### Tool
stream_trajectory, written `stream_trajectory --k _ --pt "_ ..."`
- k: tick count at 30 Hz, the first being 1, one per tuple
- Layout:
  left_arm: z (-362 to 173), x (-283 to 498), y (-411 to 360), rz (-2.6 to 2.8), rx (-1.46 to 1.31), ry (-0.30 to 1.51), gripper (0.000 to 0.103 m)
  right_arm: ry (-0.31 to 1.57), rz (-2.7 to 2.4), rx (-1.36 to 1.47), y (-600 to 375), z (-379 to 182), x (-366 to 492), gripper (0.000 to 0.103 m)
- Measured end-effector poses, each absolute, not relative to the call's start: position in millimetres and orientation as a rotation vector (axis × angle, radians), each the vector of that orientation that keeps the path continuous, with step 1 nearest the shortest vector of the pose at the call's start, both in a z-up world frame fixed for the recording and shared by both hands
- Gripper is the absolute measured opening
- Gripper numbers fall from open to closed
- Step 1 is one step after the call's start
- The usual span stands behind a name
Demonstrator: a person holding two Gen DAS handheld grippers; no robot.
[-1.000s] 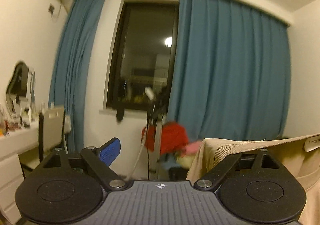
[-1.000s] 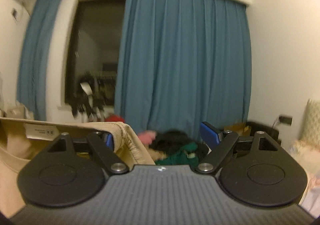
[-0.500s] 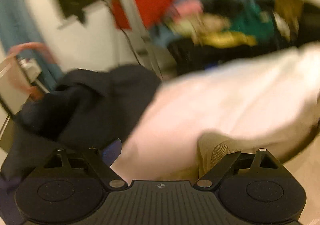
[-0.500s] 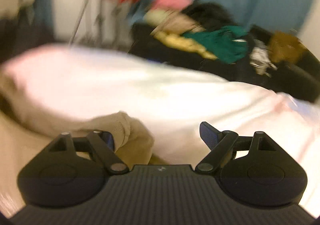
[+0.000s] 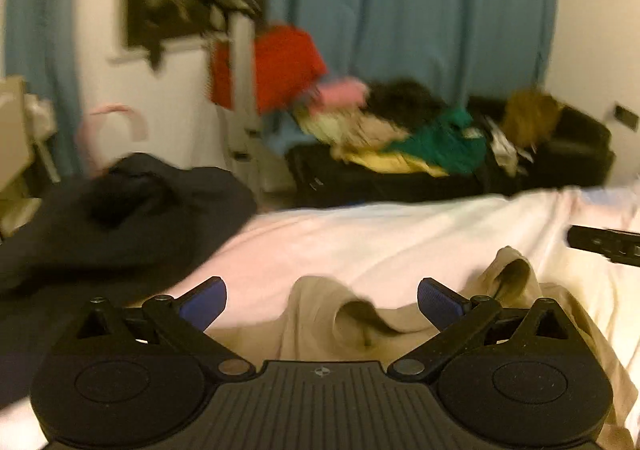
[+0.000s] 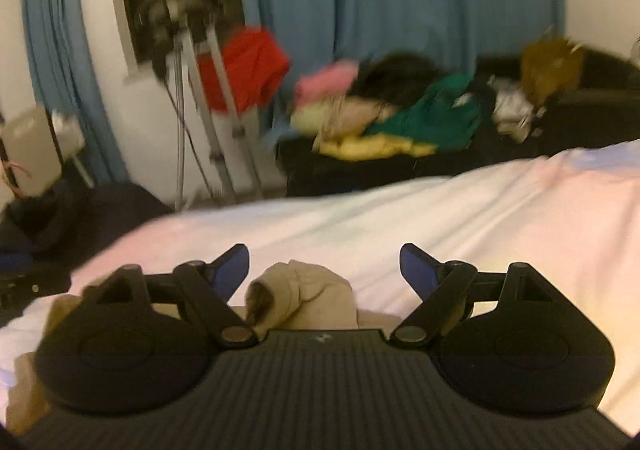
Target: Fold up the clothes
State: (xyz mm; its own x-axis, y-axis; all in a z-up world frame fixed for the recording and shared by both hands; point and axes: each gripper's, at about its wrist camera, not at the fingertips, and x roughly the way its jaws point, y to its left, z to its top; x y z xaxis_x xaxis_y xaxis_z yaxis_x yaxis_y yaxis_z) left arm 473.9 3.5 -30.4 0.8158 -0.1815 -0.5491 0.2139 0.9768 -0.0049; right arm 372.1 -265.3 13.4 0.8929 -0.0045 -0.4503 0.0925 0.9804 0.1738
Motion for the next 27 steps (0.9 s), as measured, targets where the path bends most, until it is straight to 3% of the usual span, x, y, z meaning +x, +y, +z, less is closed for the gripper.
stream_trajectory --k 15,20,27 --pt "-22.6 196.8 42.6 -0.18 0.074 0.346 0.103 0.352 0.019 0.225 -213.2 12.1 100.3 0.084" --pt "-20.9 142.9 32.7 -0.206 0.05 0.347 0.103 0.364 0.058 0.249 -207.2 -7.1 77.7 0.084" --pt "-35.9 135.2 28.9 -0.207 0.063 0.353 0.103 0.294 0.068 0.243 -207.5 -9.5 73.4 0.084"
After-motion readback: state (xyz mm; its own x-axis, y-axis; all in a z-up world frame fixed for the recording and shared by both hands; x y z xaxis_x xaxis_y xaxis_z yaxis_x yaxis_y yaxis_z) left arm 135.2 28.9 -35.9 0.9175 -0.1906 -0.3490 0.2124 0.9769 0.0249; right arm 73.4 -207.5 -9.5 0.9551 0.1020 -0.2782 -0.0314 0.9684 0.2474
